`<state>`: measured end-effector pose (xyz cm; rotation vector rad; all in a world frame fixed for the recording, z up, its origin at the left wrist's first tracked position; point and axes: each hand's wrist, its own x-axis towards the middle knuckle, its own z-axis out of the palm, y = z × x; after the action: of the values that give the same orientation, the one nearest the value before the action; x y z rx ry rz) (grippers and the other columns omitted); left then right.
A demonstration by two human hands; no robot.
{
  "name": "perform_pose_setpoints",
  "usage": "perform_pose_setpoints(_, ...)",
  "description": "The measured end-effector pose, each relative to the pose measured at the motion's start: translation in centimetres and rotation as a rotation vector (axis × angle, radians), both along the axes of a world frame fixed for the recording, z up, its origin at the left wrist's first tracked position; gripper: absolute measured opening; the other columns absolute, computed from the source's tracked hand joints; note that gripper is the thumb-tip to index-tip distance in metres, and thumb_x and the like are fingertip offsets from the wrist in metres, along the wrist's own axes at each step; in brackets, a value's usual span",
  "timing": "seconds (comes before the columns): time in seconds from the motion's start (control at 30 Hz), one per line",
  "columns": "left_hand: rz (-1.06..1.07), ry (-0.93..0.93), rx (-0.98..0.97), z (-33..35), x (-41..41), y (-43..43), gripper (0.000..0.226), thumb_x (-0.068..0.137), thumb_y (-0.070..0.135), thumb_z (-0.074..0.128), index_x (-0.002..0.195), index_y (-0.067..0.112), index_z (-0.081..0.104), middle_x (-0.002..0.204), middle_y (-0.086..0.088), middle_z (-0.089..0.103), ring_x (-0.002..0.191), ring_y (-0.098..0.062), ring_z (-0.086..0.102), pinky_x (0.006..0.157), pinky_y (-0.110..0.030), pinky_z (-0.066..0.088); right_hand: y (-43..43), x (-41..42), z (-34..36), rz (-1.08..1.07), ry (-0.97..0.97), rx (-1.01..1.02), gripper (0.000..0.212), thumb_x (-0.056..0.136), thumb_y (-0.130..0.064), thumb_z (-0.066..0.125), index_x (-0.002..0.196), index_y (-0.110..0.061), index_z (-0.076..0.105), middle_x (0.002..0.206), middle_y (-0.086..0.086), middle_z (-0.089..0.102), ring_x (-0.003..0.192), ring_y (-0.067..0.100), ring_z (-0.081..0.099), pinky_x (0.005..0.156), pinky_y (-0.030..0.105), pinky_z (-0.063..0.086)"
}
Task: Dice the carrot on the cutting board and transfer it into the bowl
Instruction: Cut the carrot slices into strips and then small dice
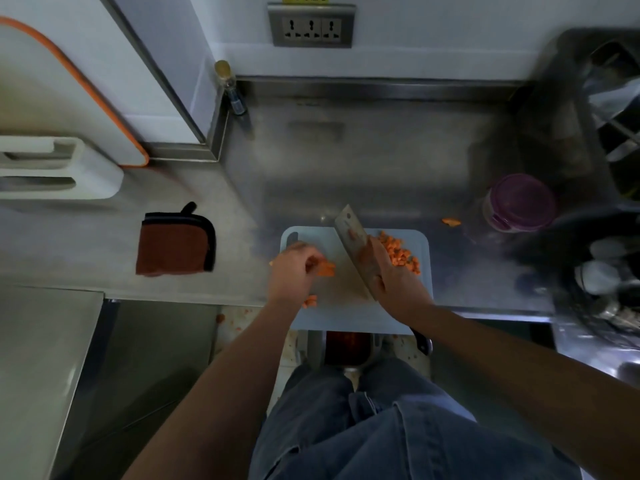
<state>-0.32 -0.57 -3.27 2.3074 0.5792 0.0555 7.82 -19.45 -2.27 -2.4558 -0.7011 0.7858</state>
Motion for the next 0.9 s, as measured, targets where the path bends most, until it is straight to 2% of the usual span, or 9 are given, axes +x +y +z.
perform_pose_setpoints(0.1, -0.156, 0.179, 0.143, -0.3, 0.0, -0.5, 0.033, 0.065, 0.000, 0.081, 0.093, 0.012, 0.069, 0.103, -0.002, 0.054, 0.091, -0.021, 0.058, 0.075, -0.035, 0.054, 0.1, -0.1, 0.4, 0.000, -0.011, -0.002, 0.068, 0.097, -0.011, 0.039, 0.153, -0.025, 0.003, 0.062, -0.005, 0.047, 0.050, 0.009, 0.047, 0.045, 0.019, 0.029)
perform_pose_setpoints(0.23, -0.277, 0.346, 0.262, 0.1, -0.2, -0.6, 0.069, 0.060, 0.007, 0.086, 0.124, 0.017, 0.060, 0.127, -0.004, 0.044, 0.115, -0.024, 0.050, 0.099, -0.035, 0.044, 0.1, -0.1, 0.4, -0.002, 0.000, -0.012, 0.067, 0.098, -0.012, 0.040, 0.153, -0.024, 0.003, 0.063, -0.004, 0.049, 0.050, 0.008, 0.049, 0.045, 0.017, 0.030)
perform_pose_setpoints(0.3, -0.280, 0.333, 0.264, 0.2, -0.3, -0.5, 0.063, 0.067, 0.007, 0.082, 0.124, 0.015, 0.058, 0.131, -0.006, 0.042, 0.117, -0.026, 0.050, 0.100, -0.036, 0.043, 0.0, -0.1, 0.3, 0.002, 0.006, -0.008, 0.067, 0.099, -0.013, 0.039, 0.153, -0.025, 0.002, 0.064, -0.004, 0.050, 0.052, 0.008, 0.050, 0.046, 0.016, 0.032)
perform_pose_setpoints(0.4, -0.208, 0.216, 0.244, 0.3, -0.4, -0.8, 0.035, 0.083, 0.018, 0.068, 0.117, 0.012, 0.060, 0.125, -0.008, 0.047, 0.111, -0.027, 0.054, 0.094, -0.037, 0.045, 0.0, -0.1, 0.1, 0.005, 0.013, 0.005, 0.066, 0.099, -0.014, 0.038, 0.153, -0.027, 0.003, 0.068, -0.001, 0.054, 0.053, 0.009, 0.052, 0.047, 0.019, 0.035)
perform_pose_setpoints(0.5, -0.172, 0.239, 0.236, -0.1, 0.1, -1.1, 0.043, 0.090, 0.028, 0.064, 0.130, 0.015, 0.054, 0.132, -0.008, 0.046, 0.117, -0.024, 0.052, 0.101, -0.037, 0.044, -0.1, 0.0, -0.1, 0.005, -0.012, -0.009, 0.069, 0.098, -0.015, 0.040, 0.153, -0.027, 0.001, 0.076, 0.006, 0.060, 0.055, 0.012, 0.052, 0.049, 0.023, 0.036)
perform_pose_setpoints(0.67, -0.208, 0.304, 0.279, -0.4, 0.6, -1.4, 0.022, 0.092, 0.011, 0.060, 0.114, 0.011, 0.063, 0.124, -0.007, 0.048, 0.106, -0.022, 0.057, 0.094, -0.032, 0.044, -0.3, -0.1, 0.1, 0.014, 0.005, 0.008, 0.067, 0.098, -0.013, 0.040, 0.153, -0.025, 0.004, 0.072, 0.005, 0.058, 0.056, 0.015, 0.055, 0.052, 0.027, 0.042)
perform_pose_setpoints(0.73, -0.217, 0.317, 0.293, -0.3, 0.7, -1.5, 0.022, 0.091, 0.008, 0.059, 0.113, 0.010, 0.060, 0.124, -0.009, 0.049, 0.107, -0.025, 0.057, 0.092, -0.034, 0.044, -0.4, 0.0, 0.0, 0.016, 0.010, 0.003, 0.067, 0.098, -0.014, 0.040, 0.153, -0.026, 0.004, 0.077, 0.009, 0.063, 0.060, 0.019, 0.059, 0.056, 0.032, 0.047)
perform_pose_setpoints(0.9, -0.237, 0.423, 0.305, -0.1, 1.2, -1.9, 0.022, 0.090, 0.004, 0.056, 0.112, 0.008, 0.057, 0.121, -0.016, 0.051, 0.104, -0.029, 0.058, 0.086, -0.036, 0.047, -0.6, 0.0, 0.1, 0.024, -0.014, -0.007, 0.068, 0.099, -0.015, 0.042, 0.154, -0.025, 0.003, 0.088, 0.011, 0.065, 0.065, 0.019, 0.057, 0.061, 0.034, 0.047)
